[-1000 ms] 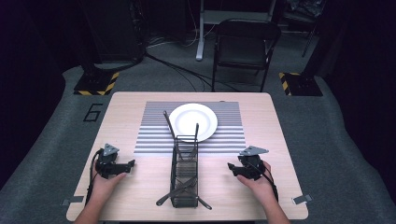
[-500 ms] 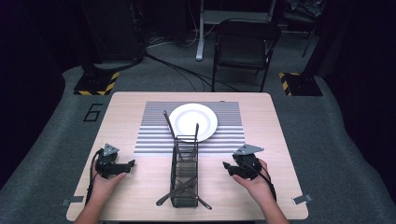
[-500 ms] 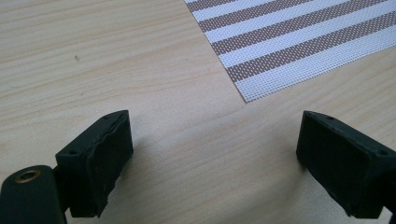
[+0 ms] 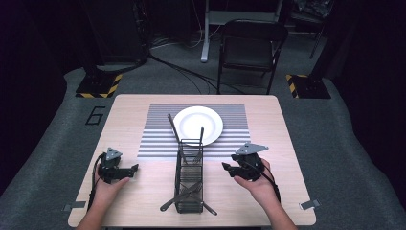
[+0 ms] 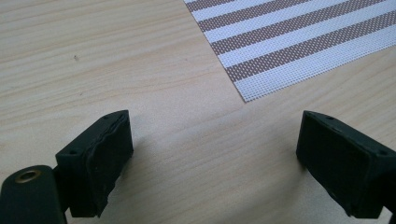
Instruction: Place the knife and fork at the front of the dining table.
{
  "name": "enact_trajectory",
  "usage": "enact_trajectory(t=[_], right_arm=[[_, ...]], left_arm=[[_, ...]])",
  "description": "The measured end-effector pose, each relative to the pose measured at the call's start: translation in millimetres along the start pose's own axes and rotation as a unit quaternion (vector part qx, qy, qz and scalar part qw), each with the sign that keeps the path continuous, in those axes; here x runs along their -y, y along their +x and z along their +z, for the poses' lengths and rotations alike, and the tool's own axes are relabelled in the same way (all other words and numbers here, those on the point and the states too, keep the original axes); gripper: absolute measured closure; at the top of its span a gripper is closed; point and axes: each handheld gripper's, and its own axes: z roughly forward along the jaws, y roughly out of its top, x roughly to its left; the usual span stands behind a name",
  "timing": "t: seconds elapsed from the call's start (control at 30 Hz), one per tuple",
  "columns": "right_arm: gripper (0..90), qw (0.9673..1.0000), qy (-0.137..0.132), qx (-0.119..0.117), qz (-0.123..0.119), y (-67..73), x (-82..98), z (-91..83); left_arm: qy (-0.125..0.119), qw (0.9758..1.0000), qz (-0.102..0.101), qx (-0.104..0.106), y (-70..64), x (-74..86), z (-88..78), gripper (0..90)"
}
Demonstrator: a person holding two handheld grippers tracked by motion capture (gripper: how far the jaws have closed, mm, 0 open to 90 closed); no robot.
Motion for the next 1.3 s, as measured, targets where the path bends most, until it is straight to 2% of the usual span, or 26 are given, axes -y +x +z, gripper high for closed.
enact_trajectory(t=[0.13,0.4,0.67,0.97,1.1,1.3], right_arm=[[51.0,0.9999,0.001,-0.012,0.004,2.3,-4.9,-0.2],[52.9,0.9995,-0.008,-0.031,-0.005,8.5,-23.8,0.6],[54.0,0.9991,-0.012,-0.037,-0.019,12.9,-39.6,5.7],[54.0,0.9990,-0.013,-0.038,-0.020,14.4,-54.3,12.9],[58.7,0.9985,-0.013,-0.046,-0.024,15.3,-60.1,18.1],[58.7,0.9984,-0.012,-0.049,-0.027,18.2,-67.0,25.5]], left_arm=[[0.000,1.0000,0.000,0.000,0.0,0.0,0.0,10.6],[0.000,1.0000,0.000,0.000,0.1,0.0,0.0,10.6],[0.000,1.0000,-0.003,-0.002,-0.4,0.0,-0.1,11.0],[-0.001,1.0000,0.000,0.002,-0.5,-0.1,0.1,11.2],[-0.001,1.0000,0.000,0.002,-0.7,-0.1,0.1,11.2],[-0.001,1.0000,0.000,0.002,-0.8,0.0,0.1,11.1]])
